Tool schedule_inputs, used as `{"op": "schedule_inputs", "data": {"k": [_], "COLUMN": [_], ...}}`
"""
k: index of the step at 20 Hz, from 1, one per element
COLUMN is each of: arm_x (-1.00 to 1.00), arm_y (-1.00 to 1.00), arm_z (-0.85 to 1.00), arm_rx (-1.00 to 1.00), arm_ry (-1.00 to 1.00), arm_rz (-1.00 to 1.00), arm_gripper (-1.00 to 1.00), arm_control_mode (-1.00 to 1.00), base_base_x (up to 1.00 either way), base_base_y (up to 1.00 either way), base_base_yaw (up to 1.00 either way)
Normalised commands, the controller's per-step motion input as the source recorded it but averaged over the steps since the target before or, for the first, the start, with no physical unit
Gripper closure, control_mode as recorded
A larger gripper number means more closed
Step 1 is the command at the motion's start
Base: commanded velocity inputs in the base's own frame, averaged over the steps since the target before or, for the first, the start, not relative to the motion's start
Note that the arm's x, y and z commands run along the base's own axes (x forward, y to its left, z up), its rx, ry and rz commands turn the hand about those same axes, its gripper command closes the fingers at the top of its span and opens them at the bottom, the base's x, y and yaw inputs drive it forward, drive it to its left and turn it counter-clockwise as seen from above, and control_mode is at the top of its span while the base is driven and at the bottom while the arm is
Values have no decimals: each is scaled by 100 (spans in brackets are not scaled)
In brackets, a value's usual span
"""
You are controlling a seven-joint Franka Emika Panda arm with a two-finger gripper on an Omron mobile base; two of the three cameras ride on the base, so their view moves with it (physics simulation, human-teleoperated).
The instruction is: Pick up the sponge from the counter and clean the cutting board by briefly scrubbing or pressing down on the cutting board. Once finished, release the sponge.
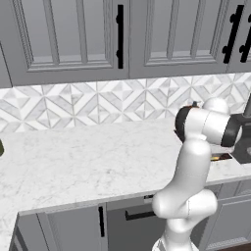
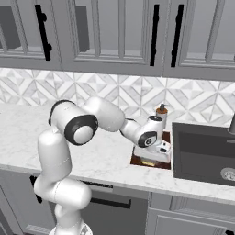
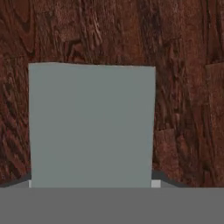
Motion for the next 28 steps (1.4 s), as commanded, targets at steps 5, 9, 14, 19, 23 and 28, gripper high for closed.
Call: {"op": "schedule_inputs", "data": {"k": [5,9,14,19,23,28], "arm_x": [1,1,-6,0,-7,15], "arm_y": [-44,-66,-39,22,91,84], "arm_z": [-17,7,-65,-82,-48,-29], "arm_rx": [-4,0,-11,-11,-11,-10], "arm_ry": [-2,-1,-1,-10,-6,0], "arm_rz": [0,0,1,0,0,0], "arm_gripper": [100,100,100,100,100,100], "arm_control_mode": [-100,-100,-100,-100,-100,-100], "base_base_x": [0,0,0,0,0,0], "base_base_y": [0,0,0,0,0,0], "base_base_yaw": [0,0,0,0,0,0]}}
